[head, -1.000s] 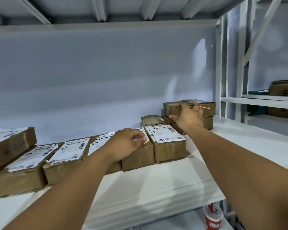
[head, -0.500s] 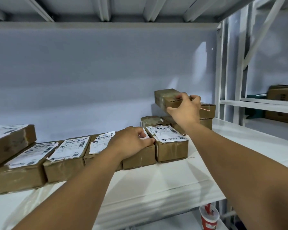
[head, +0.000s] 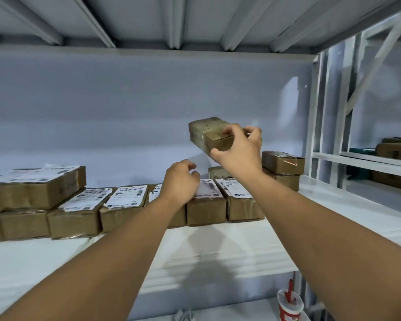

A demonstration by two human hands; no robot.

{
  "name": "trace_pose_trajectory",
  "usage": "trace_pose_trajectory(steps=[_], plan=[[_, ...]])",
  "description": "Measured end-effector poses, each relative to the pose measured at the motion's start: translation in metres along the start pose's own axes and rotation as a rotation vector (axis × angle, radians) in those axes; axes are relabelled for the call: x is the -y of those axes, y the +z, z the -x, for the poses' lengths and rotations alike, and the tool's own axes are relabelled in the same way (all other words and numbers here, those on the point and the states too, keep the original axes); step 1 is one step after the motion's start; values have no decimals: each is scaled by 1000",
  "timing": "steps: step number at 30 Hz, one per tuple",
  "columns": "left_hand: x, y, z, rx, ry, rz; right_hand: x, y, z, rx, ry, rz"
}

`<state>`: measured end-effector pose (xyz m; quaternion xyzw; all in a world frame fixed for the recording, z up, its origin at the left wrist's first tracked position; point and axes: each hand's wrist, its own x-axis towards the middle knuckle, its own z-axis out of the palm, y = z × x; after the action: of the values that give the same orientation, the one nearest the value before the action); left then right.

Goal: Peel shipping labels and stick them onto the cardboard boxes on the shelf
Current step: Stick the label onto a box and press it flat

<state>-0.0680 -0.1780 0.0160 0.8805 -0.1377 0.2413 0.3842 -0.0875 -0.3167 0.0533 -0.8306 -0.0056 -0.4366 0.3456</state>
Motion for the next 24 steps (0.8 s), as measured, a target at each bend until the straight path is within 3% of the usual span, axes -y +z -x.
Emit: trace_pose_trajectory(steps=[4, 14, 19, 24], plan=[[19, -37, 19, -130, 4, -24, 32, 7, 20, 71, 21, -94], [92, -132, 83, -307, 137, -653, 121, 71, 88, 254, 27, -135], [134, -163, 95, -348, 146, -650, 155, 106, 110, 286, 4, -56], [156, -179, 100, -361, 5, -554, 177, 138, 128, 252, -12, 17]])
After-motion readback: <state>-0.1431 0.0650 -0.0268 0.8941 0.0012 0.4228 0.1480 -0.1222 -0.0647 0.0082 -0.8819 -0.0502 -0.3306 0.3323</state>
